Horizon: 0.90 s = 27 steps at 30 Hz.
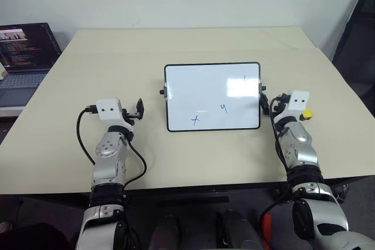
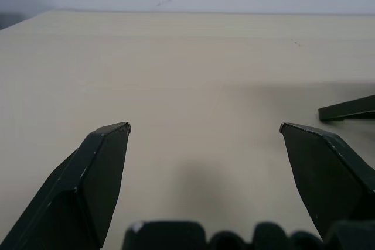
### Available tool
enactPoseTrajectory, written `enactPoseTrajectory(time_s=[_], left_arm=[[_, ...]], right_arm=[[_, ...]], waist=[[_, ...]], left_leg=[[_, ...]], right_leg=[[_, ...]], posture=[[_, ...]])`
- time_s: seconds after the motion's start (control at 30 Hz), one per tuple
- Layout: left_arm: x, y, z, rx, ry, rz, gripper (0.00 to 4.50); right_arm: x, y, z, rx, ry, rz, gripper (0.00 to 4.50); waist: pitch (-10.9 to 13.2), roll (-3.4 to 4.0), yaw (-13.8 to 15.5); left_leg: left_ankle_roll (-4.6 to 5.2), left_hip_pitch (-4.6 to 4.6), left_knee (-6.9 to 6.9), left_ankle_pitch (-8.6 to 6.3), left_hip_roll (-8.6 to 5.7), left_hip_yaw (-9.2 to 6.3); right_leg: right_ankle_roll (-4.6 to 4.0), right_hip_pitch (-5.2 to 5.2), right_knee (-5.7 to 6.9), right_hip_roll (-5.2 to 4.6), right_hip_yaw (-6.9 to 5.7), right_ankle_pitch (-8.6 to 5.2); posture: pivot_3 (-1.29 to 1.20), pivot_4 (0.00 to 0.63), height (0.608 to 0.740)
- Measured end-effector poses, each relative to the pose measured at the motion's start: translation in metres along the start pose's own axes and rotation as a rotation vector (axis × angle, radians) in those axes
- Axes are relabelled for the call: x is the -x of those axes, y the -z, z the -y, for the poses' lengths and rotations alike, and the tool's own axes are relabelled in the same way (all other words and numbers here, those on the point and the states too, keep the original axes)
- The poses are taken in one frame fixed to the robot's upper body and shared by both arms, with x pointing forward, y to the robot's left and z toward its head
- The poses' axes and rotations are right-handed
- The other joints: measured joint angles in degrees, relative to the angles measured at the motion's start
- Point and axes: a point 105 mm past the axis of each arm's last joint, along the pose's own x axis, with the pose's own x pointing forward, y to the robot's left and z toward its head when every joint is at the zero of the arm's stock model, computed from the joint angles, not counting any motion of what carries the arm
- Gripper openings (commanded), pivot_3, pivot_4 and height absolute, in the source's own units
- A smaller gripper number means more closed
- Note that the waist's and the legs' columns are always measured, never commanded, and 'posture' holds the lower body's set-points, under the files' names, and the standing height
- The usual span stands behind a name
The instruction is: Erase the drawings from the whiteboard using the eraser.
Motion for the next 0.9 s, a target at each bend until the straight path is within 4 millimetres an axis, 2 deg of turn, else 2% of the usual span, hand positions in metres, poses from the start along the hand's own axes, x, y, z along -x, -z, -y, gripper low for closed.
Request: enactPoseTrajectory(time_s=[0.5, 0.67, 0.9], left_arm=[[-0.006, -0.008, 0.005, 0.022, 0.029, 0.023, 4.47], [-0.004, -0.002, 0.008, 0.024, 0.036, 0.005, 4.47], [-0.003, -0.002, 0.014, 0.035, 0.045, 0.009, 4.47]], right_arm=[[-0.002, -0.008, 0.006, 0.021, -0.003, 0.018, 4.50], [-0.001, -0.010, 0.012, 0.036, -0.004, 0.016, 4.50], [0.001, -0.014, 0.022, 0.066, -0.005, 0.010, 4.50]], waist=[[0.0, 0.00, 0.1], [0.0, 0.00, 0.2], [0.0, 0.00, 0.2]], left_leg=[[0.00, -0.01, 0.00, 0.00, -0.02, 0.00], [0.00, -0.02, 0.00, 0.00, -0.02, -0.01], [0.00, -0.01, 0.00, 0.00, -0.01, 0.00]], right_leg=[[0.00, 0.00, -0.01, -0.01, 0.00, 0.00], [0.00, 0.00, -0.01, -0.01, -0.01, 0.00], [0.00, 0.00, -0.01, 0.00, -0.01, 0.00]], posture=[[0.00, 0.150, 0.740], [0.00, 0.150, 0.740], [0.00, 0.150, 0.740]])
